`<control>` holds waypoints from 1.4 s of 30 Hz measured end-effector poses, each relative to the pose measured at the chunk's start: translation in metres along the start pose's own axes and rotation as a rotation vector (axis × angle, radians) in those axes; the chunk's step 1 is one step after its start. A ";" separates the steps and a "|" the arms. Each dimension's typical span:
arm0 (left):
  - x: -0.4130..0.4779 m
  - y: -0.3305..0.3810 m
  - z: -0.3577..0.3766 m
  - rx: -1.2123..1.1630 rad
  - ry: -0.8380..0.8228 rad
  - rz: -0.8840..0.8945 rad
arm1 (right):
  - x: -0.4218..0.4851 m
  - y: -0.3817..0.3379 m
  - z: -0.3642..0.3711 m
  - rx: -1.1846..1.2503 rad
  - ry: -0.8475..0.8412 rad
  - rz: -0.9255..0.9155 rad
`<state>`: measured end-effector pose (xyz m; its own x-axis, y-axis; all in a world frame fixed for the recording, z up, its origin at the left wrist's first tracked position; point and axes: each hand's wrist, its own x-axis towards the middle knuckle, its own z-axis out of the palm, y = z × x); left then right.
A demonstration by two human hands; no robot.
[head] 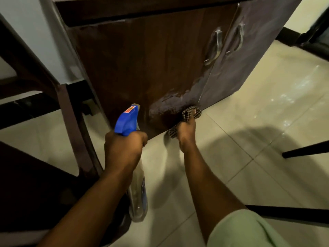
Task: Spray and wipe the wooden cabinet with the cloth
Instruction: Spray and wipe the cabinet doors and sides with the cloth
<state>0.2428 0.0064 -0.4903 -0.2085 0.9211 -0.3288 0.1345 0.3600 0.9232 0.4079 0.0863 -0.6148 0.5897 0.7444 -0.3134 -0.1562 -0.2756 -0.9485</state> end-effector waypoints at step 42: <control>-0.023 0.033 -0.006 -0.067 -0.042 0.001 | -0.017 -0.067 -0.022 -0.119 -0.137 -0.119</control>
<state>0.2464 -0.0034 -0.4511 -0.1674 0.9275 -0.3342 0.0692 0.3492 0.9345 0.4260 0.0785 -0.5449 0.4842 0.8492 -0.2109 0.0075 -0.2451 -0.9695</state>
